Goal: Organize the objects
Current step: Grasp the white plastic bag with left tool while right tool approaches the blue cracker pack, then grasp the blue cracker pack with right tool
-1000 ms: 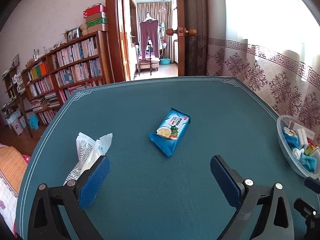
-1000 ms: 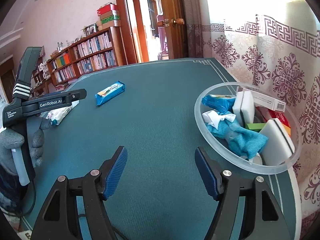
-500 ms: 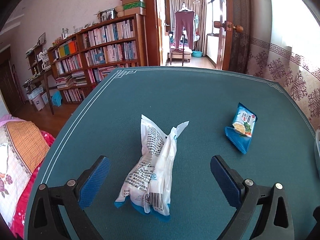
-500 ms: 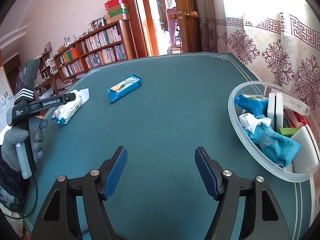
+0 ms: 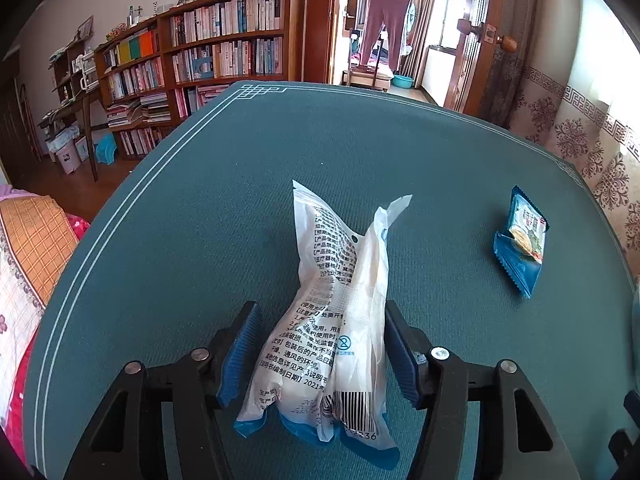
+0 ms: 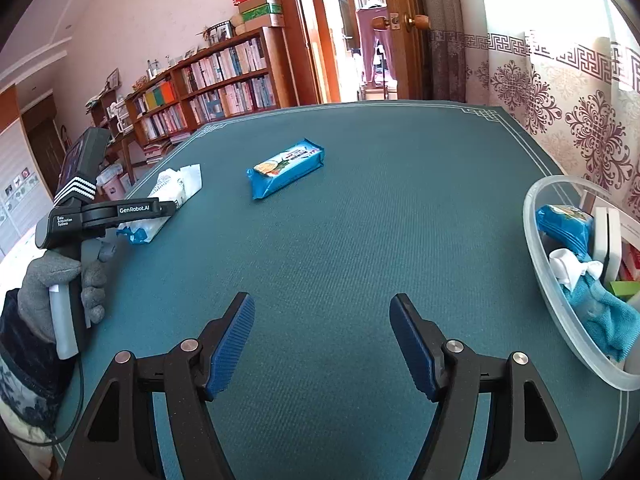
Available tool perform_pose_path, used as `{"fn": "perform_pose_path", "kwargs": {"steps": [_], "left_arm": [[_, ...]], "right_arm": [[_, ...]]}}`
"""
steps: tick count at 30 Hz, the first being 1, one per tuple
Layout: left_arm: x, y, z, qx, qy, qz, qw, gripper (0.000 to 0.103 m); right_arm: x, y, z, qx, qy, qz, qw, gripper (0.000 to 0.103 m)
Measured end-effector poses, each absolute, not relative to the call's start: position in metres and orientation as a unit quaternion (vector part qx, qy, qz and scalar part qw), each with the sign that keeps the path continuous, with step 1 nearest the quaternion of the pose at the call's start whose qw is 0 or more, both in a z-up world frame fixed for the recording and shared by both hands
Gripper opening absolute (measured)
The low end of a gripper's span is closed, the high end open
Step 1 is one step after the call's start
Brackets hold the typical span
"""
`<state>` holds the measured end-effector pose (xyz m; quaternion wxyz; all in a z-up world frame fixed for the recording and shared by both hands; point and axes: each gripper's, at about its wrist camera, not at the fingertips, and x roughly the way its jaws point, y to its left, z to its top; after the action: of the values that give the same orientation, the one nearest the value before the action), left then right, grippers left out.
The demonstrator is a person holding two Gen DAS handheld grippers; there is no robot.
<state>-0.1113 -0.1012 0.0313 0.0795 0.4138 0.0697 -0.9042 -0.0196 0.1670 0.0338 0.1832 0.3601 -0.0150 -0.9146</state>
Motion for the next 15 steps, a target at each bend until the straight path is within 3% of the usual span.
{"fn": "perform_pose_path", "kwargs": {"steps": [15], "left_arm": [[-0.1,-0.099,0.043,0.372,0.076,-0.921,0.086,0.054]], "right_arm": [[-0.094,0.12,0.038,0.378,-0.039,-0.9,0.214,0.071]]}}
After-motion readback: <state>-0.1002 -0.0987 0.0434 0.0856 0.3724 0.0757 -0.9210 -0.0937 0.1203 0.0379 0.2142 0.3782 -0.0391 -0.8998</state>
